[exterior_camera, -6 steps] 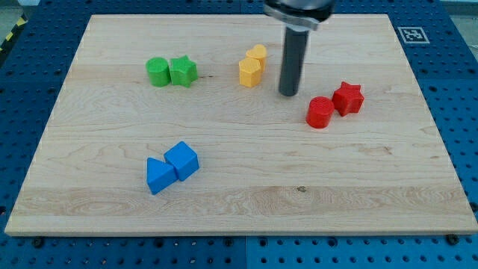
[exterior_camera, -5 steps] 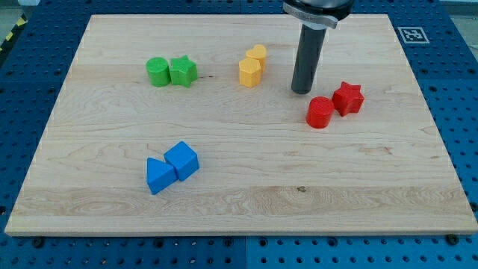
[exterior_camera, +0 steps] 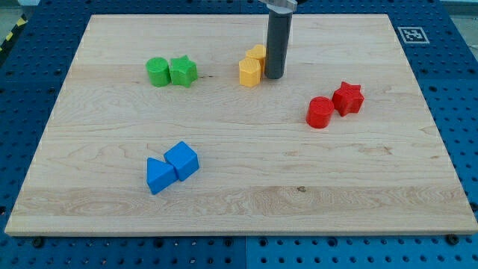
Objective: Make a horizontal line out of green and the yellow blocks
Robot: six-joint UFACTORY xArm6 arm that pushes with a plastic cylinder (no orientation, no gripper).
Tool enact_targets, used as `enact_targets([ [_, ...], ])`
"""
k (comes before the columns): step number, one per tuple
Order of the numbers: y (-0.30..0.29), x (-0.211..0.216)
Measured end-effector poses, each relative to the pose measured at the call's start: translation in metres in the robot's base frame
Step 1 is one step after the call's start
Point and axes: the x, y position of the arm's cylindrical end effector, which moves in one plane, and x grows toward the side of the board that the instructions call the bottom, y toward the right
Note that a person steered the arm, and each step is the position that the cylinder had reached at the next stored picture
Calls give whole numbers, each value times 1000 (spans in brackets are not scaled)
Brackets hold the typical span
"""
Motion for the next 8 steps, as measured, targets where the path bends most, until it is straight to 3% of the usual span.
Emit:
enact_targets([
  [4, -66, 3],
  [5, -56, 3],
  [7, 41, -3],
  [8, 42, -33],
])
